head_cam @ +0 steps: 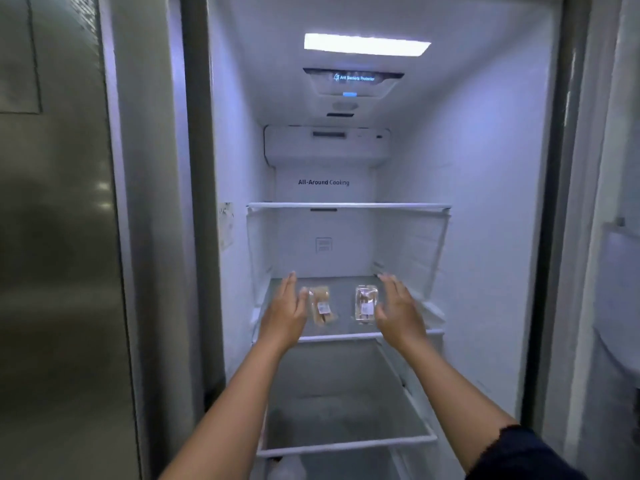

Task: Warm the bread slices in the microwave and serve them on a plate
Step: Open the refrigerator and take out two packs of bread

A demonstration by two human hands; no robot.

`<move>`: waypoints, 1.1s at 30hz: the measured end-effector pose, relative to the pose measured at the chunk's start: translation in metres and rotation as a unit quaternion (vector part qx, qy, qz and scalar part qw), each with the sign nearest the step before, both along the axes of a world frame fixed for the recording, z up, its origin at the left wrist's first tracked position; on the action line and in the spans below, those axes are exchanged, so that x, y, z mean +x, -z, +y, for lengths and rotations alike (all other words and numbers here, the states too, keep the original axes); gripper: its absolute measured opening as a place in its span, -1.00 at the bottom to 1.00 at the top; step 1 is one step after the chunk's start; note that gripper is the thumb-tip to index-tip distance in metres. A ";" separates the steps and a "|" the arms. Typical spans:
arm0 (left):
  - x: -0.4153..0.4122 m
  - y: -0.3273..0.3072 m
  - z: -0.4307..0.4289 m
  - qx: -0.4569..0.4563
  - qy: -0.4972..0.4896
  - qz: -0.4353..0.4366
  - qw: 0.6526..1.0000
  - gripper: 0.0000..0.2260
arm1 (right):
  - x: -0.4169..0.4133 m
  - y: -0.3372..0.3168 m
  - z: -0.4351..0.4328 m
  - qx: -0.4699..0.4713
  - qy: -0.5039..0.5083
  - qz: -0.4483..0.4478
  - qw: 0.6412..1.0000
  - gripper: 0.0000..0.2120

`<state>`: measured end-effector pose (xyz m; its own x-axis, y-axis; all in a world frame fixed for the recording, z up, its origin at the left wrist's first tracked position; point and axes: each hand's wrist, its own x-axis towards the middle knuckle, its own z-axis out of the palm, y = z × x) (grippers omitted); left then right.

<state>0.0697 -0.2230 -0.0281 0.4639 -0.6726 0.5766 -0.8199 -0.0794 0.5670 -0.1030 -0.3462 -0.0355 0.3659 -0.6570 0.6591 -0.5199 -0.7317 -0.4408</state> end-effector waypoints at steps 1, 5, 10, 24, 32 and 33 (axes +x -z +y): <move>0.010 0.002 -0.012 0.015 -0.006 0.031 0.999 -0.52 | 0.008 0.001 -0.013 0.017 0.006 -0.005 1.000 -0.49; 0.036 0.017 -0.051 0.047 -0.022 0.102 0.993 -0.52 | 0.037 0.014 -0.055 0.112 0.028 -0.041 0.993 -0.47; 0.059 0.048 -0.088 0.132 -0.033 0.197 0.971 -0.44 | 0.060 0.038 -0.097 0.185 0.040 -0.018 0.982 -0.40; 0.078 0.068 -0.183 0.210 -0.101 0.158 0.959 -0.02 | 0.112 0.053 -0.143 0.306 0.109 -0.029 0.946 -0.27; 0.085 0.058 -0.194 0.123 -0.023 0.301 0.945 -0.14 | 0.114 0.038 -0.156 0.379 0.103 0.000 0.920 -0.08; 0.087 0.057 -0.195 0.119 -0.014 0.314 0.942 -0.11 | 0.112 0.035 -0.157 0.382 0.102 0.011 0.918 -0.06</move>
<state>0.1568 -0.4183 -0.0849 0.6834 -0.7299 0.0166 -0.3235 -0.2823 0.9031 0.0094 -0.5031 -0.0705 0.1913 -0.9811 -0.0289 -0.6264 -0.0994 -0.7731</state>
